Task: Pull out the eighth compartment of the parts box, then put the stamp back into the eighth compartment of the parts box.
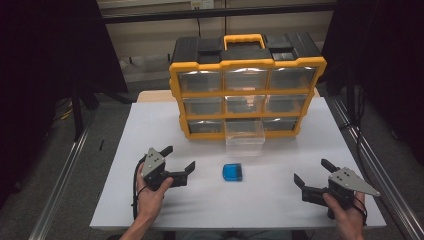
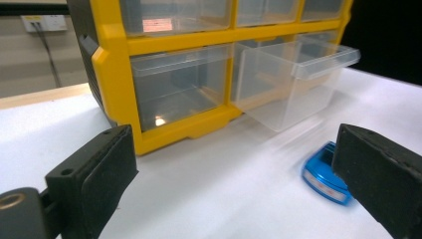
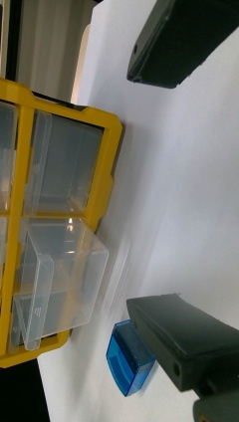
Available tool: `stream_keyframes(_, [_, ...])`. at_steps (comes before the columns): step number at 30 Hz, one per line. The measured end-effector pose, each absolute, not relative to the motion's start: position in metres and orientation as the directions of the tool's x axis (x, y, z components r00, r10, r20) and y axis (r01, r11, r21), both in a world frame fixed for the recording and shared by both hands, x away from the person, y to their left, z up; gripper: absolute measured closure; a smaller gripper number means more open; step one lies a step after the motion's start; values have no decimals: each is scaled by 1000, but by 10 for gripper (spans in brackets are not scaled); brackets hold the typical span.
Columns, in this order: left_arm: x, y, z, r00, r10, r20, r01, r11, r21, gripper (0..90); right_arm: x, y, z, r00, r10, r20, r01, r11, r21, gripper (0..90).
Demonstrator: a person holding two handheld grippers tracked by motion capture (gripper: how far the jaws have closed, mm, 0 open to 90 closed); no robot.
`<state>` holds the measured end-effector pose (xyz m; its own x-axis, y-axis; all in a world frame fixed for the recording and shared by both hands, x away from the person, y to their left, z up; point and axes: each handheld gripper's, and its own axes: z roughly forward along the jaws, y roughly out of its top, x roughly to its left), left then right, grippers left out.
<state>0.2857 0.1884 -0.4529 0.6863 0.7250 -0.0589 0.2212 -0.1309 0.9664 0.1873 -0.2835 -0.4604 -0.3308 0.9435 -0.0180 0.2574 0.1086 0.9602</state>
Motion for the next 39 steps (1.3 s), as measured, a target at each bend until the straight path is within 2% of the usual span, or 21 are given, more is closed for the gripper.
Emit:
stream_keyframes(5, [280, 204, -451, 671, 741, -30, 203, -144, 969, 34, 187, -284, -460, -333, 943, -17, 258, 108, 960, 4])
stream_keyframes(14, [266, 231, -455, 611, 787, -81, 239, -85, 967, 30, 186, -289, -460, -320, 947, -5, 262, 94, 961, 5])
stream_keyframes(21, [260, 241, -454, 595, 799, -84, 240, -77, 968, 30, 185, -291, -460, -308, 951, -2, 258, 86, 962, 4])
stream_keyframes(27, [265, 240, -457, 608, 790, -85, 270, -104, 957, 30, 184, -292, -460, -313, 950, -4, 255, 88, 963, 3])
stream_keyframes(29, [267, 240, -458, 623, 774, -113, 290, -95, 952, 30, 185, -292, -460, -312, 950, -2, 256, 86, 963, 2])
stream_keyframes(33, [269, 239, -457, 634, 768, -93, 288, -123, 950, 36, 185, -292, -459, -312, 950, -2, 254, 85, 964, 2])
stream_keyframes(36, [270, 239, -456, 684, 717, -135, 323, -133, 937, 63, 186, -291, -459, -317, 948, -2, 259, 88, 962, 2])
stream_keyframes(39, [266, 234, -450, 700, 705, -115, 309, -153, 939, 59, 188, -289, -460, -324, 946, -2, 259, 90, 962, 2])
